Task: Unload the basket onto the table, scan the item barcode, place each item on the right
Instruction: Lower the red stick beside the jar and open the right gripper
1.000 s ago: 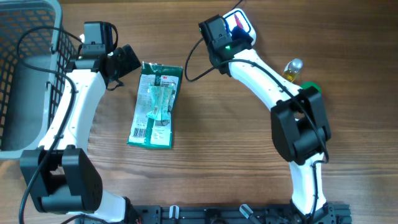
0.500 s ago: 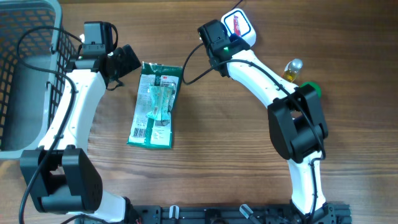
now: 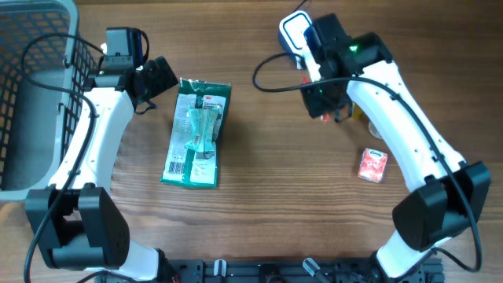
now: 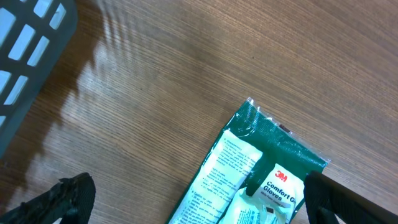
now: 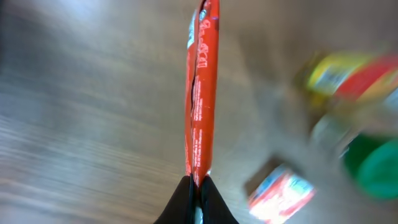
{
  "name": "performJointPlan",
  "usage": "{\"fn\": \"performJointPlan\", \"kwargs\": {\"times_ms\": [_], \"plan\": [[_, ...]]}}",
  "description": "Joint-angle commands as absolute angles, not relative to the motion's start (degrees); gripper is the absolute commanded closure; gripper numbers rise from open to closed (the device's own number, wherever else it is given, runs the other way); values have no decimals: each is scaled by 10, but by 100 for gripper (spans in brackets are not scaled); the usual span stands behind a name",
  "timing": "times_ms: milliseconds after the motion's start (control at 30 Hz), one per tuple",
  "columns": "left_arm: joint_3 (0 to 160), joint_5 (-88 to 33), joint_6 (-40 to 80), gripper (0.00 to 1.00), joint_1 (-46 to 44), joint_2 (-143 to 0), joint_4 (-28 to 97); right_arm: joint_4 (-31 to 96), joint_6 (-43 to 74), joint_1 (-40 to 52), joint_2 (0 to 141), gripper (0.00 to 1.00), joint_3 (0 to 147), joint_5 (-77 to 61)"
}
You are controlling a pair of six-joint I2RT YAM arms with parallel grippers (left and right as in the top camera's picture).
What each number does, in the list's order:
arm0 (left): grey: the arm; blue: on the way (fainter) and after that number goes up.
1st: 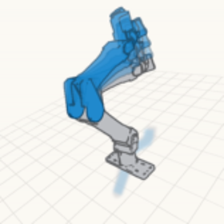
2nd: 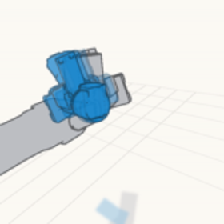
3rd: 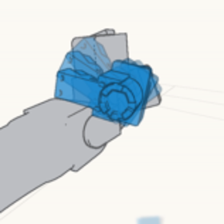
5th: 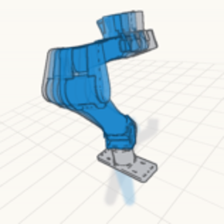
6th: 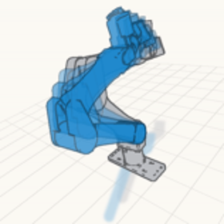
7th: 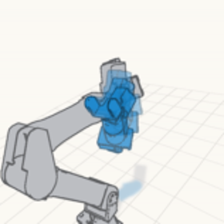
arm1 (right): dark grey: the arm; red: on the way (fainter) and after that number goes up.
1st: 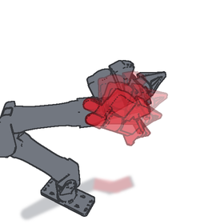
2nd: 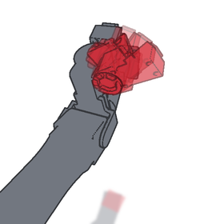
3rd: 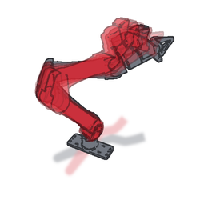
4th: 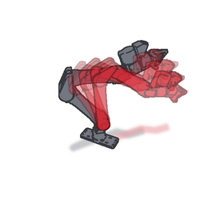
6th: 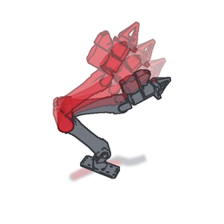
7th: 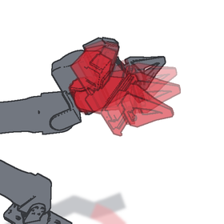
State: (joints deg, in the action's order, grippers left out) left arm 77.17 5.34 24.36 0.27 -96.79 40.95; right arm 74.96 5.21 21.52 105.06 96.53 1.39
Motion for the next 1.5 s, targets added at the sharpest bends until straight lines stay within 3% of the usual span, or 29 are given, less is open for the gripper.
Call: {"fn": "performJointPlan", "kwargs": {"times_ms": [0, 233, 300, 367, 433, 500, 700, 933, 1200, 1333, 1467], "plan": [[776, 61, 243, 0, 3, -966, 408, 723, 157, 208, 1065, 96, 876, -35], [776, 61, 243, 0, 3, -966, 408, 624, 244, 207, 1065, 95, 695, 44], [776, 61, 243, 0, 3, -966, 408, 602, 244, 207, 1065, 86, 672, 50], [776, 61, 243, 0, 3, -966, 408, 570, 241, 207, 1065, 70, 656, 51], [776, 61, 243, 0, 3, -966, 408, 547, 240, 207, 1065, 66, 651, 51], [776, 61, 243, 0, 3, -966, 408, 527, 242, 207, 1065, 66, 651, 43], [776, 61, 243, 0, 3, -966, 408, 446, 241, 221, 1065, 83, 651, 0], [776, 61, 243, 0, 3, -966, 408, 398, 242, 223, 1065, 94, 651, 3], [776, 61, 243, 0, 3, -966, 408, 350, 244, 223, 1065, 94, 596, 39], [776, 61, 243, 0, 3, -966, 408, 386, 304, 214, 1065, 94, 585, 134], [776, 61, 243, 0, 3, -966, 408, 398, 302, 201, 1065, 96, 585, 135]]}}
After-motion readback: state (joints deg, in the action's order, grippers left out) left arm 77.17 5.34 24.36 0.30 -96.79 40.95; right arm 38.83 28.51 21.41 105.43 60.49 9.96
